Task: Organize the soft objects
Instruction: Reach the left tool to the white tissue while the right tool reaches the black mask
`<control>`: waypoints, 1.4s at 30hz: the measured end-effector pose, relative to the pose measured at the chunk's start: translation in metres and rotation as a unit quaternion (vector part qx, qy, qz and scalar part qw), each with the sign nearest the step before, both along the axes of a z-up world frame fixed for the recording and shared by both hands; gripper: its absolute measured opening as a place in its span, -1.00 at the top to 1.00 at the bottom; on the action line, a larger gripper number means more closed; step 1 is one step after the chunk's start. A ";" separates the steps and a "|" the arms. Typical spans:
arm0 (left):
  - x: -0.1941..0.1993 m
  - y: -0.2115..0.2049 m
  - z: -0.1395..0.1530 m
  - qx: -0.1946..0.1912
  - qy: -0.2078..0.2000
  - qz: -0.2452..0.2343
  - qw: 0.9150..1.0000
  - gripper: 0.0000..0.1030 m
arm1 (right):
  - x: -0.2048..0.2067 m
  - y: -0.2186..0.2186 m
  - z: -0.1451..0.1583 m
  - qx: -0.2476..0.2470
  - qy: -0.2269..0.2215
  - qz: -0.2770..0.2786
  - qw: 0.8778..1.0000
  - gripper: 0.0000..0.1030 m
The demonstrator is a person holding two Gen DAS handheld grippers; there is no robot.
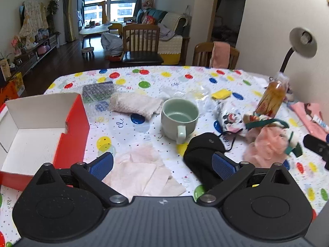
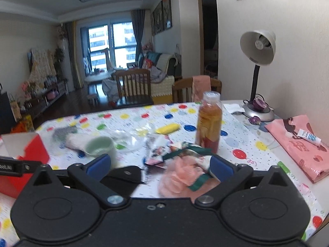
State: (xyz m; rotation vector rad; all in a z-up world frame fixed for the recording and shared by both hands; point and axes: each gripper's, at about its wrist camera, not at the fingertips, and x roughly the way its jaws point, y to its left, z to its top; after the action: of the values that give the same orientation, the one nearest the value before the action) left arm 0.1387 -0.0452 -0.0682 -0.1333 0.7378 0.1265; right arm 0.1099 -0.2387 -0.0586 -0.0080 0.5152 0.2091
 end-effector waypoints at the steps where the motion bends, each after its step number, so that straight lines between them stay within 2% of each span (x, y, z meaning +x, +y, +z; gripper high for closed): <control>1: 0.004 0.000 -0.005 0.003 0.004 0.002 1.000 -1.00 | 0.006 -0.004 -0.004 -0.004 0.006 -0.001 1.000 -0.99; 6: 0.021 -0.002 -0.030 0.013 0.025 0.005 1.000 -1.00 | 0.035 -0.021 -0.021 -0.030 0.026 0.007 0.999 -0.98; 14: 0.038 0.007 -0.061 0.028 0.062 0.033 0.997 -0.99 | 0.092 -0.030 -0.026 -0.054 0.037 0.047 0.997 -0.94; 17: 0.041 0.009 -0.067 0.027 0.072 0.042 0.996 -0.99 | 0.101 -0.027 -0.025 -0.057 0.036 0.066 0.996 -0.81; 20: 0.043 0.010 -0.073 0.028 0.078 0.046 0.996 -0.99 | 0.099 -0.006 -0.028 -0.064 0.041 0.129 0.989 -0.81; 23: 0.046 0.012 -0.081 0.034 0.083 0.049 0.995 -0.99 | 0.097 0.023 -0.045 -0.067 0.071 0.189 0.977 -0.81; 28: 0.054 0.017 -0.098 0.037 0.097 0.056 0.993 -0.99 | 0.094 0.062 -0.081 -0.092 0.105 0.246 0.959 -0.78; 34: 0.059 0.024 -0.115 0.037 0.112 0.071 0.990 -0.99 | 0.099 0.093 -0.110 -0.114 0.114 0.277 0.947 -0.77; 42: 0.061 0.033 -0.132 0.021 0.128 0.087 0.988 -0.98 | 0.114 0.112 -0.135 -0.133 0.136 0.278 0.942 -0.72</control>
State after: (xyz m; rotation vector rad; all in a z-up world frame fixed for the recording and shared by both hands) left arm 0.1995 -0.0122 -0.2002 -0.1423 0.9794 0.3293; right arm 0.2235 -0.1262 -0.1936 -0.3970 0.8087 0.7009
